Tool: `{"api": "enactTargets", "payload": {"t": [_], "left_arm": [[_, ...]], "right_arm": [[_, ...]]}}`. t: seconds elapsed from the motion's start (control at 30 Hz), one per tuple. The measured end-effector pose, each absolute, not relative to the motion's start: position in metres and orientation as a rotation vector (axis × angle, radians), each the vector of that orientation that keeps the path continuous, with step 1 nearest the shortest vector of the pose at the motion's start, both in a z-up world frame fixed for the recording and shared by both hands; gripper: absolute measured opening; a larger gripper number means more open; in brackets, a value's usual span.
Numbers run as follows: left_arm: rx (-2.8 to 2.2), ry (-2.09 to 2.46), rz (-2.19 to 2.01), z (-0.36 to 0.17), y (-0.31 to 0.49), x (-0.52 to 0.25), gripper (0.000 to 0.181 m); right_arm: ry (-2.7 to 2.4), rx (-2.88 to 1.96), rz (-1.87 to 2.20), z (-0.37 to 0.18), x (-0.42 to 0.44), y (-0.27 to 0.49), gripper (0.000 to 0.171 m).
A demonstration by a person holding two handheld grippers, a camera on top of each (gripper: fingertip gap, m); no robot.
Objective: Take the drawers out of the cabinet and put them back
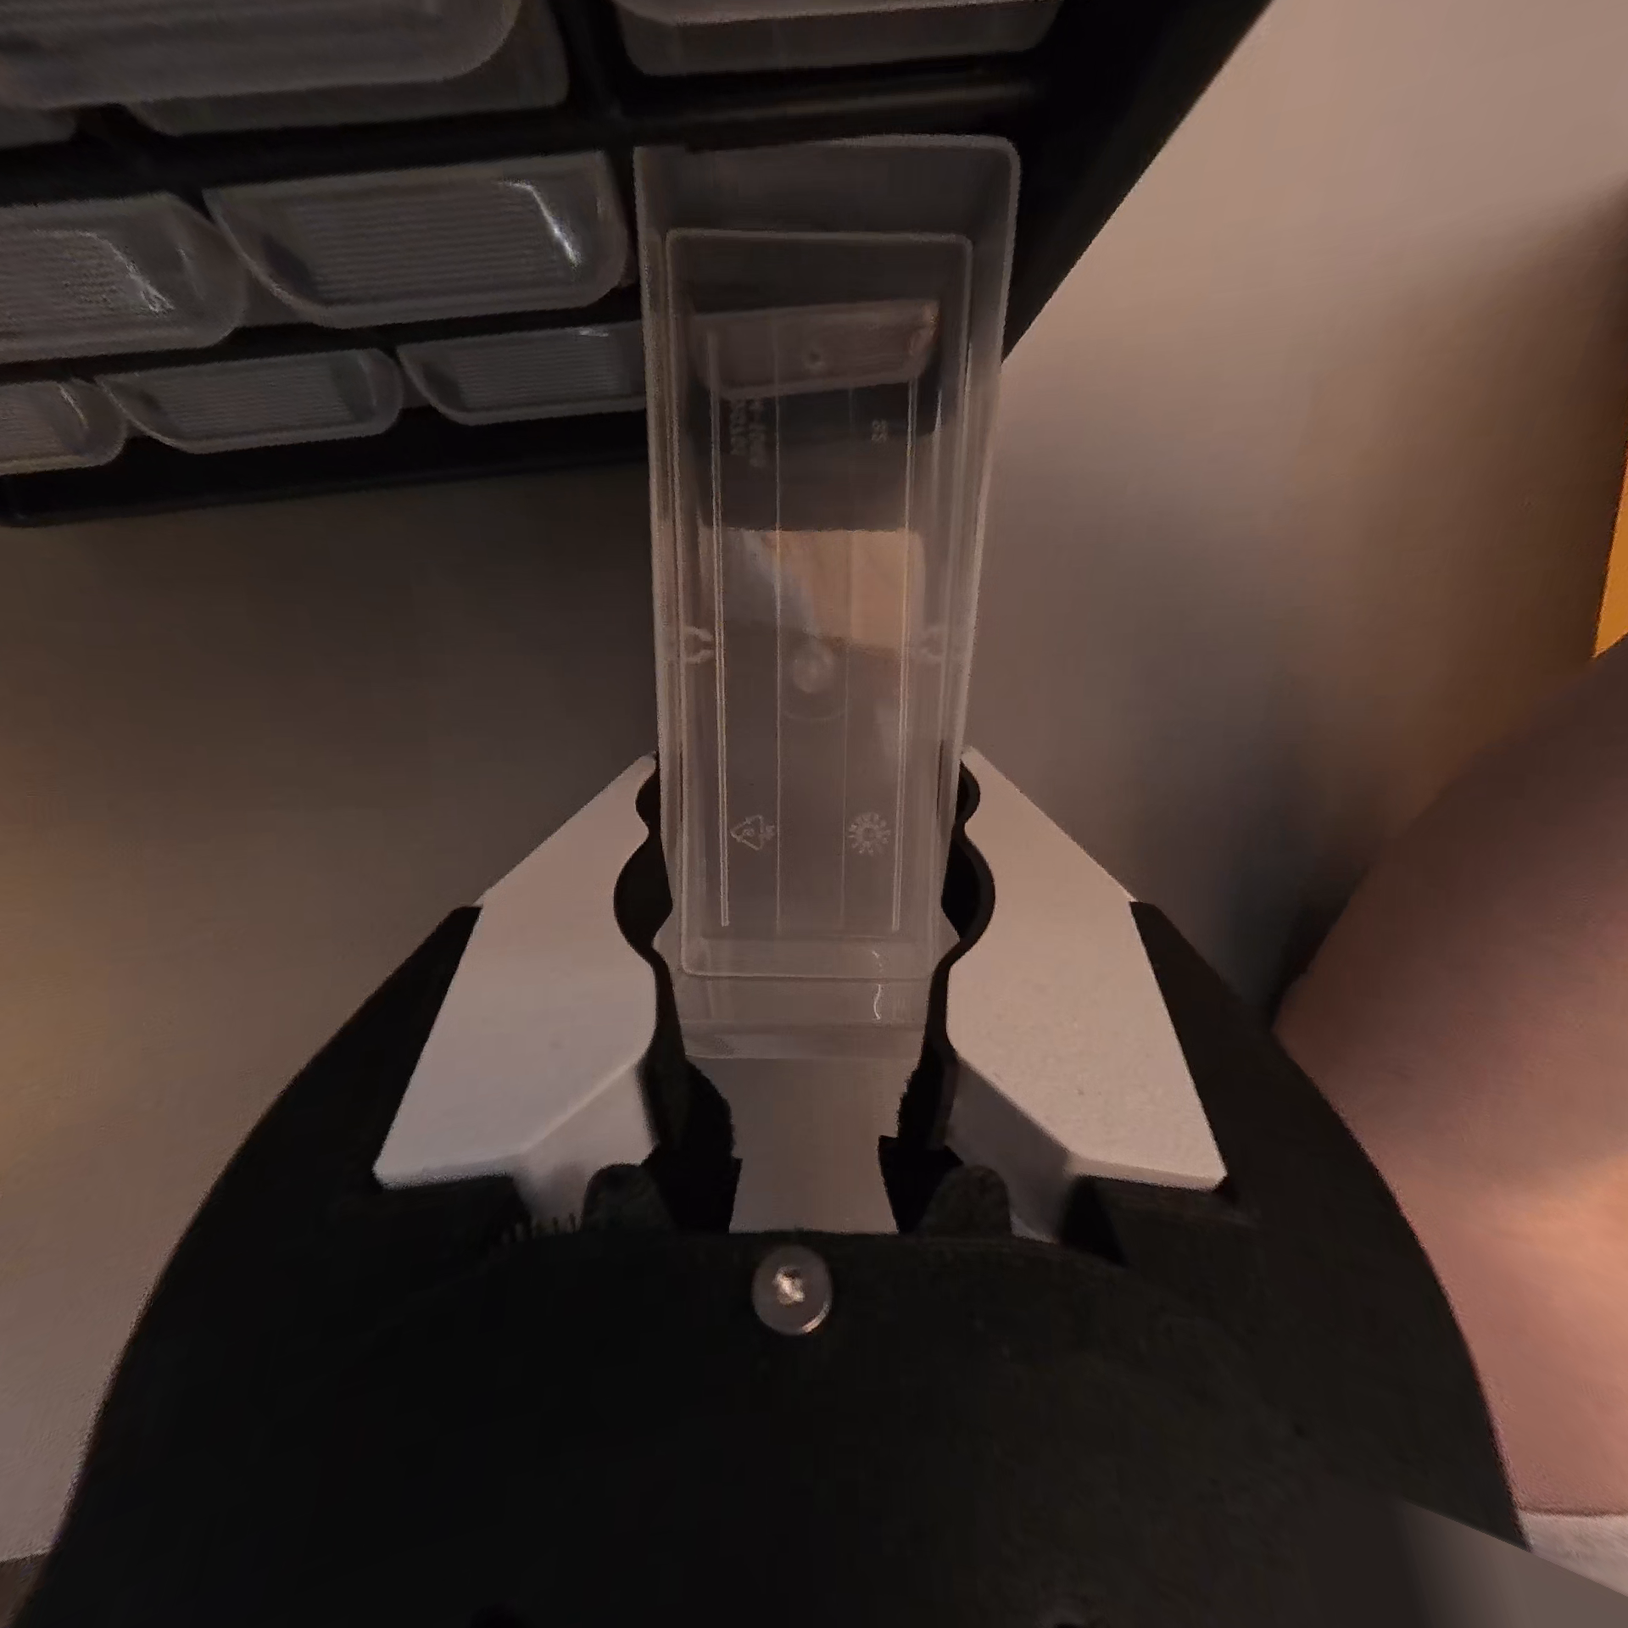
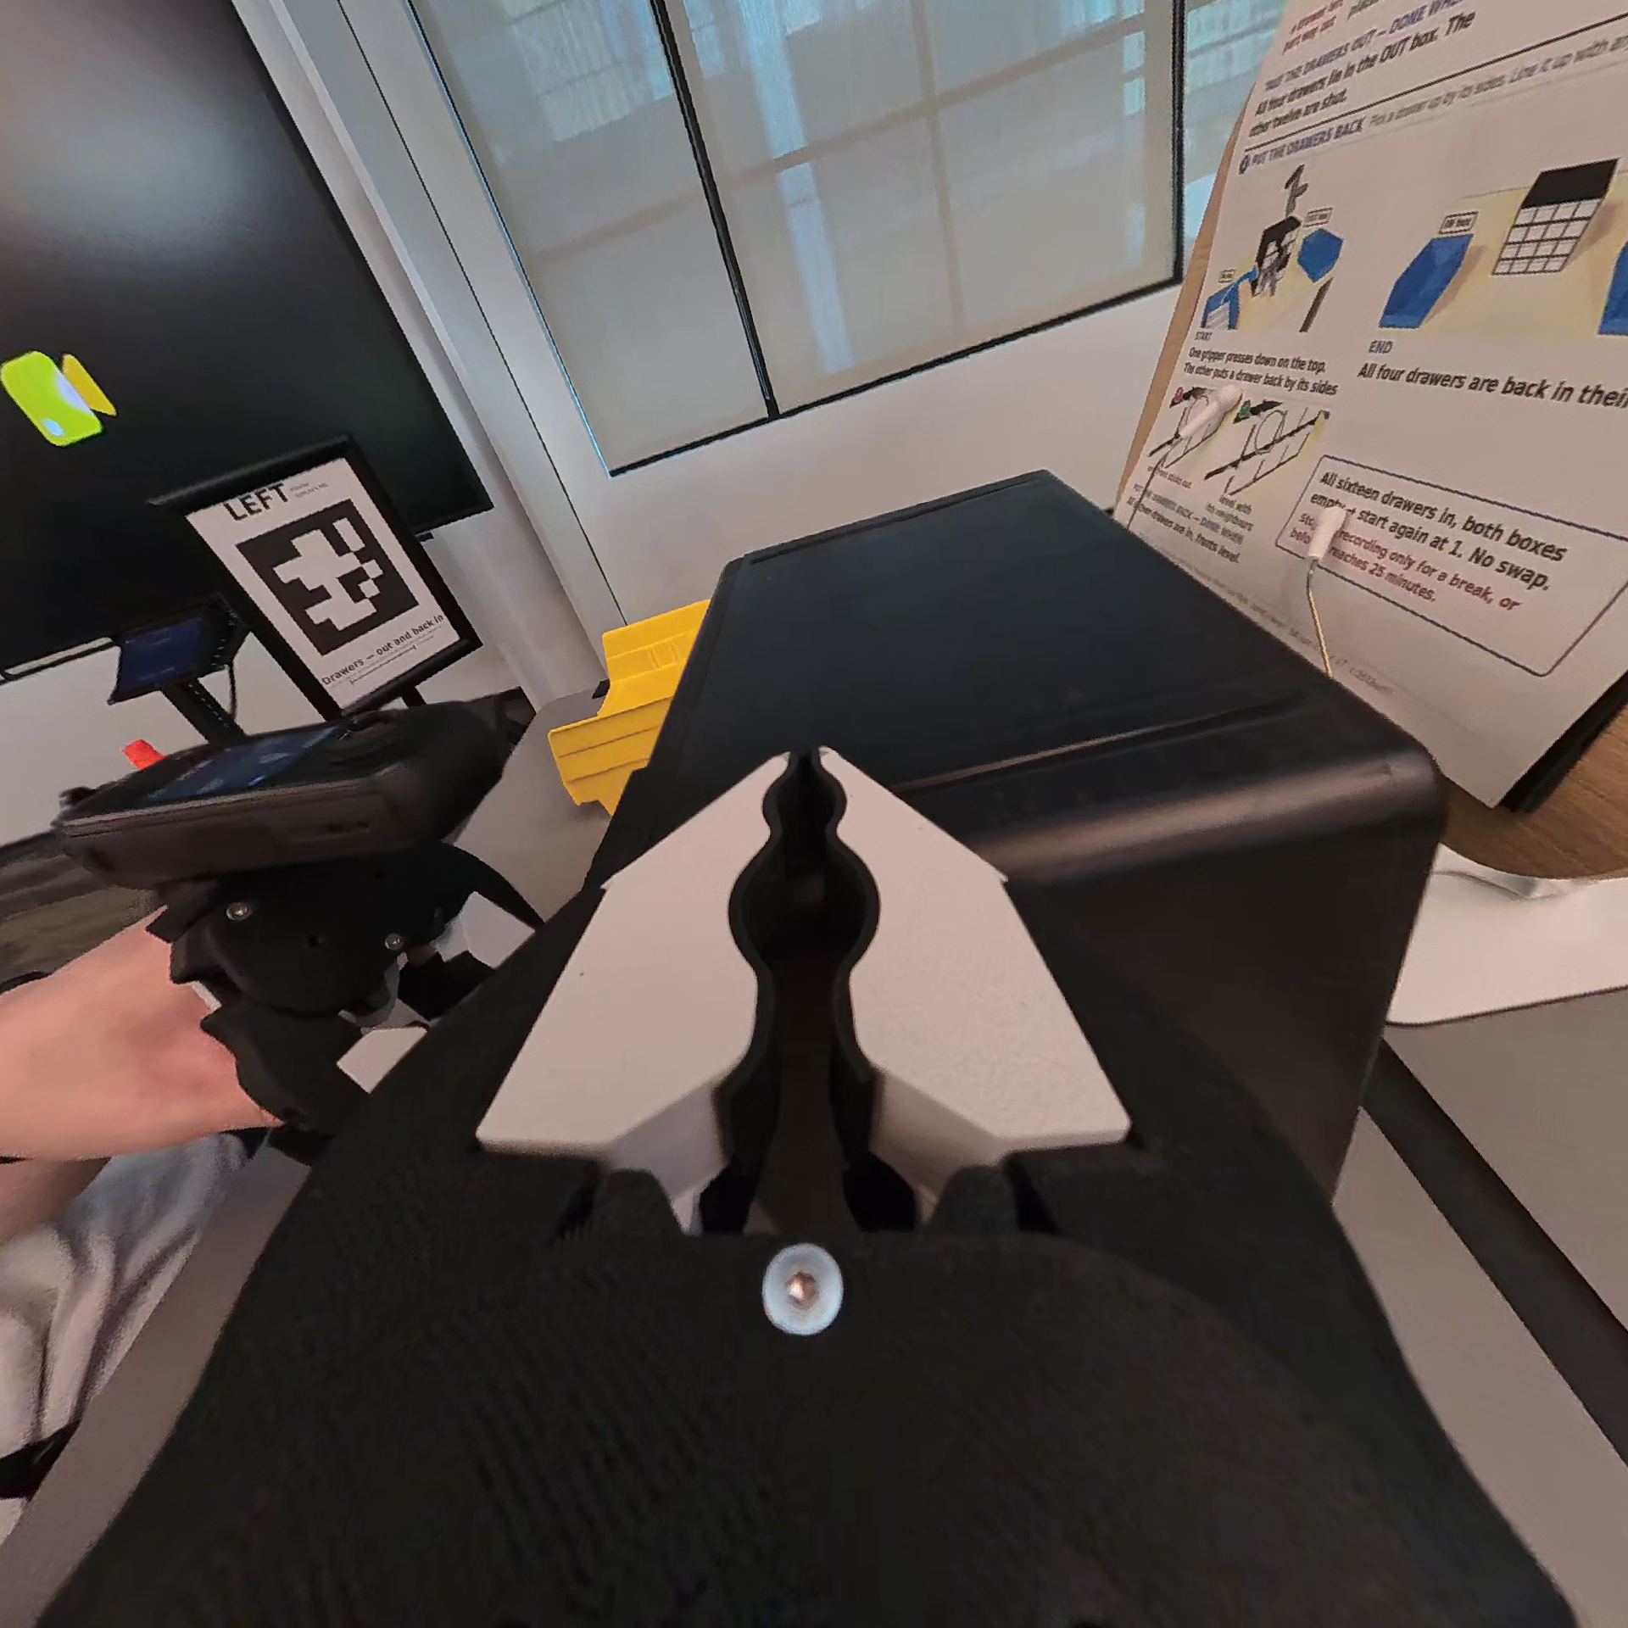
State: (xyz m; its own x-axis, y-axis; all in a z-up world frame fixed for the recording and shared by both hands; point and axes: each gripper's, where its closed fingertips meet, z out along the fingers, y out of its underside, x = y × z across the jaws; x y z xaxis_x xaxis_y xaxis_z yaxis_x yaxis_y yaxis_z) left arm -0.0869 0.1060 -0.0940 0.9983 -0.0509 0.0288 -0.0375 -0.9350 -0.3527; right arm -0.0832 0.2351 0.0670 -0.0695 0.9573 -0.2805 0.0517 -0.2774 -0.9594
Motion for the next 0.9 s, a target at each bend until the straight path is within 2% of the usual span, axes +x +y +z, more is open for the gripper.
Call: {"api": "enactTargets", "payload": {"t": [0.23, 0.53, 0.6, 0.67, 0.83, 0.9], "left_arm": [[-2.769, 0.018, -0.072, -0.083, 0.118, -0.083, 0.06], [-2.67, 0.098, -0.011, -0.095, 0.149, -0.078, 0.064], [-2.635, 0.169, -0.049, -0.096, 0.149, -0.07, 0.071], [-2.561, 0.25, -0.089, -0.094, 0.15, -0.062, 0.097], [-2.211, 0.447, 0.18, -0.053, 0.149, -0.081, 0.113], [-2.06, 0.565, 0.249, -0.041, 0.136, -0.078, 0.105]], "right_arm": [[-1.13, -1.377, 1.509, 0.069, -0.082, 0.234, 0.0], [-1.135, -1.37, 1.512, 0.069, -0.082, 0.234, 0.0], [-1.135, -1.366, 1.518, 0.069, -0.082, 0.234, 0.0], [-1.135, -1.362, 1.527, 0.069, -0.082, 0.234, 0.0], [-1.125, -1.357, 1.54, 0.07, -0.082, 0.234, 0.0], [-1.126, -1.36, 1.534, 0.069, -0.082, 0.234, 0.0]]}}
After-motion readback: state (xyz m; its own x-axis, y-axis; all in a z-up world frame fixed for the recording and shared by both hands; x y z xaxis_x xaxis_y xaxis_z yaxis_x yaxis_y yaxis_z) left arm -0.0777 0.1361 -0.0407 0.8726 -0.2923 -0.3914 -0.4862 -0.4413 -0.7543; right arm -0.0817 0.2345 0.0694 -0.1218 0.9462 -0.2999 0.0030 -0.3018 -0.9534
